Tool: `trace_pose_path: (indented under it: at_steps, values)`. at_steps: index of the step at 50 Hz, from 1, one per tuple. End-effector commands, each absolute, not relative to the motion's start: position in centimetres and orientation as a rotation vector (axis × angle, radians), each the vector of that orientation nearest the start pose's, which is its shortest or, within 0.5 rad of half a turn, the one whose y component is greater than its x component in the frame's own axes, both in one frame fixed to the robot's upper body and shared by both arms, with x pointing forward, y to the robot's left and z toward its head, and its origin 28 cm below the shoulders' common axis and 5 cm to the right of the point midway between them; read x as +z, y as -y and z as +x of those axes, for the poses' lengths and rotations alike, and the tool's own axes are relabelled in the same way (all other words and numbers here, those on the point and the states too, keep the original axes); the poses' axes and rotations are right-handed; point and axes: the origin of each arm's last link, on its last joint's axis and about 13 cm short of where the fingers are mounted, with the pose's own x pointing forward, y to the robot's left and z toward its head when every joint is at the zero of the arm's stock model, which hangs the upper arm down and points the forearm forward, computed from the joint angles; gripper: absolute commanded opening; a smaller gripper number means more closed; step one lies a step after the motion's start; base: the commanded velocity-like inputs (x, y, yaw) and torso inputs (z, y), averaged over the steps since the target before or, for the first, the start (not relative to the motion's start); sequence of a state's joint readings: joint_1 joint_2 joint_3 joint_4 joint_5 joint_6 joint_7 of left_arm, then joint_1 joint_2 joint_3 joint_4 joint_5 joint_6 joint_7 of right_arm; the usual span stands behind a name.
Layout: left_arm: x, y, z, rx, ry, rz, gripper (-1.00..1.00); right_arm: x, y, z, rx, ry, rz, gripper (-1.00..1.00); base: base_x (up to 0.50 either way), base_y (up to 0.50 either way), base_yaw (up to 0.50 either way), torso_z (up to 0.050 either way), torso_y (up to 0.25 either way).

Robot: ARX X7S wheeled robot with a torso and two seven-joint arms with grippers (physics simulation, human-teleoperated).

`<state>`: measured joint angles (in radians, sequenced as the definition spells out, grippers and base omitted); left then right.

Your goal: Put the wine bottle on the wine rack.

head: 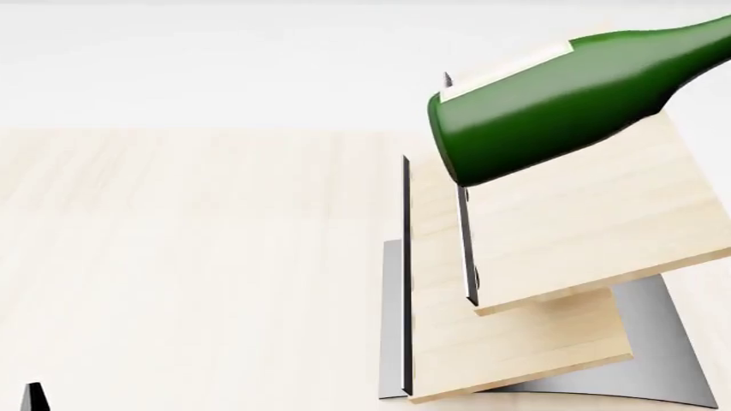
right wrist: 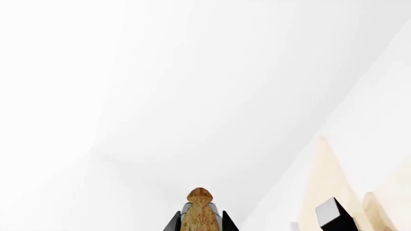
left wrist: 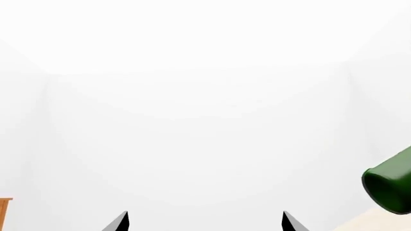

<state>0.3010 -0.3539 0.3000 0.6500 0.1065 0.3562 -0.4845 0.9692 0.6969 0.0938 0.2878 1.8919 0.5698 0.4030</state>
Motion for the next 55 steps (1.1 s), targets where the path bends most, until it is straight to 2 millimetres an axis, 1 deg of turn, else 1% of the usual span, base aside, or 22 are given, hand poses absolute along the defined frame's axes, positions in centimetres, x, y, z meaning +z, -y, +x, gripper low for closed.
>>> trace_pose_path:
  at_steps: [1,6,11,16,26,33,55]
  values:
    - [11.3,-19.4,12.6,0.003,0.685,0.044,1.0,29.8,25.5,29.9,0.265,0.167,1.116,-1.0,0.0,0.0,0.0,0.0,0.0]
    - [11.3,-19.4,12.6,0.004,0.685,0.045,1.0,29.4,25.5,29.9,0.259,0.164,1.115,-1.0,0.0,0.0,0.0,0.0,0.0]
    - [11.3,-19.4,12.6,0.002,0.684,0.046,1.0,28.6,25.9,30.5,0.248,0.156,1.111,-1.0,0.0,0.0,0.0,0.0,0.0]
    - [11.3,-19.4,12.6,0.003,0.685,0.046,1.0,28.4,25.9,30.4,0.244,0.156,1.113,-1.0,0.0,0.0,0.0,0.0,0.0]
    - [11.3,-19.4,12.6,0.002,0.684,0.046,1.0,27.5,26.3,30.9,0.235,0.147,1.113,-1.0,0.0,0.0,0.0,0.0,0.001]
    - [11.3,-19.3,12.6,0.001,0.685,0.047,1.0,27.6,26.0,30.5,0.232,0.145,1.113,-1.0,0.0,0.0,0.0,0.0,0.0]
    - [11.3,-19.3,12.6,-0.001,0.685,0.048,1.0,26.1,26.2,31.4,0.228,0.125,1.119,-1.0,0.0,0.0,0.0,0.0,0.001]
